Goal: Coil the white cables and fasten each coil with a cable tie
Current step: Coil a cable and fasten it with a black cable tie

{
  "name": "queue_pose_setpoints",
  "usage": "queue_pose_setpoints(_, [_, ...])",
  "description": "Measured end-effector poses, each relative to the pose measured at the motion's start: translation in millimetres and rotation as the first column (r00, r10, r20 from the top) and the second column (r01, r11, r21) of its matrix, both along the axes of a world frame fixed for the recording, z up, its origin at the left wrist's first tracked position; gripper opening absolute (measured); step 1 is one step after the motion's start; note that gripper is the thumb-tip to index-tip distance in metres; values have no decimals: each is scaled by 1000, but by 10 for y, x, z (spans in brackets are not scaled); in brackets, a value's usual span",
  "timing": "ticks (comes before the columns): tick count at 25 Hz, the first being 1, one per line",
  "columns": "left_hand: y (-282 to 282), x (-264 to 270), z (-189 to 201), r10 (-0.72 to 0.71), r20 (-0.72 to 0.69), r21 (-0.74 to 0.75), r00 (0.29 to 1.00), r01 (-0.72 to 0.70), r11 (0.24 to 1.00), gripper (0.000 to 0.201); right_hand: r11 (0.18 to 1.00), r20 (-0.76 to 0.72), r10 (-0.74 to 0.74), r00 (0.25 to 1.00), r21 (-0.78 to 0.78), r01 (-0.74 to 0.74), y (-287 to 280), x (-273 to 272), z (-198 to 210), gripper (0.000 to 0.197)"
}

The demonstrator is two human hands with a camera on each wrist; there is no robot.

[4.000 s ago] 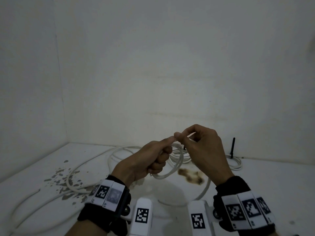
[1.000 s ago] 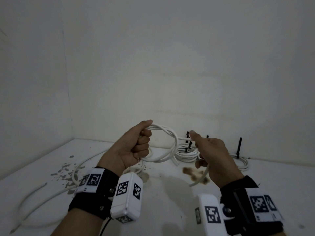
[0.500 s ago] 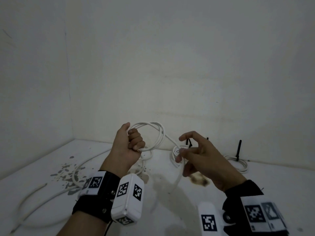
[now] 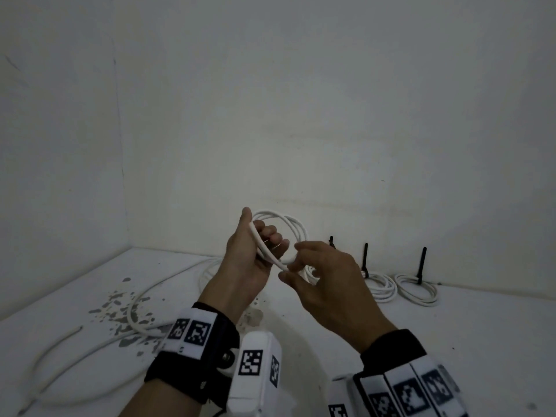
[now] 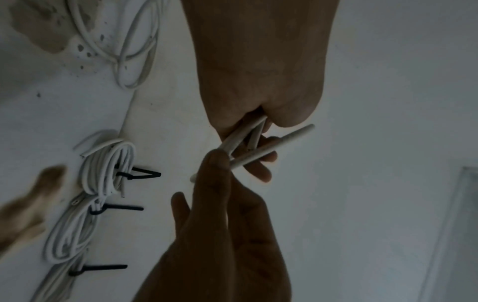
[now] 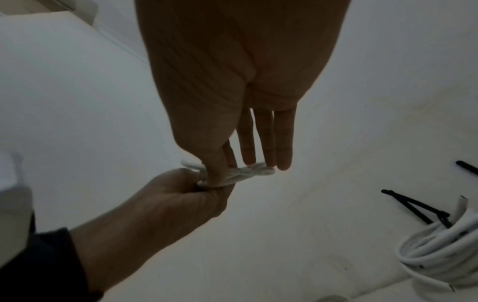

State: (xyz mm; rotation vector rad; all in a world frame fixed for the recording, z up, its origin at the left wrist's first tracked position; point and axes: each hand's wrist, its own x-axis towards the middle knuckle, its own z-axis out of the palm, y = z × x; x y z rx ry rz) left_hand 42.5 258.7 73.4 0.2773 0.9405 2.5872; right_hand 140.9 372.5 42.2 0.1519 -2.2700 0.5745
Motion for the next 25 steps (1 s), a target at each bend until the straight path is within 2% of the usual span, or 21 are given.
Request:
queue_pose_setpoints(3, [45,86,2,48,-67,-114,997,-55,992,47,997,-13,-71,997,15,71,-24,-33,-12,19])
queue_pose_setpoints(8, [99,182,-13,35,-139,-296,990,-75,952,48,991,96,-70,993,124,57,-43,6,-19,16])
queue_pose_setpoints(11, [130,216,-8,84,-180,-355,980,-145,924,50,998,88,-30,996,55,26,-23,6,-21,16])
queue_pose_setpoints(14, [78,195,23,144,-116,-264,983,-170,949,49,987,-76,83,994,-132,-92,-59,-18,-30,10])
queue_pose_setpoints(16, [32,175,48,147,-67,-195,987,-157,968,50,987,-162,116,980,-91,-132,-102,-18,-56,20])
queue_pose_setpoints(20, [20,139,31,116,-28,-135,993,-119,984,53,989,-164,90,982,133,-69,-165,-21,-134,25])
queue_pose_setpoints(25, [68,151,-15,-15,0,-9,1000,15,1000,56,997,-213,1,977,80,17,-174,-39,-69,18])
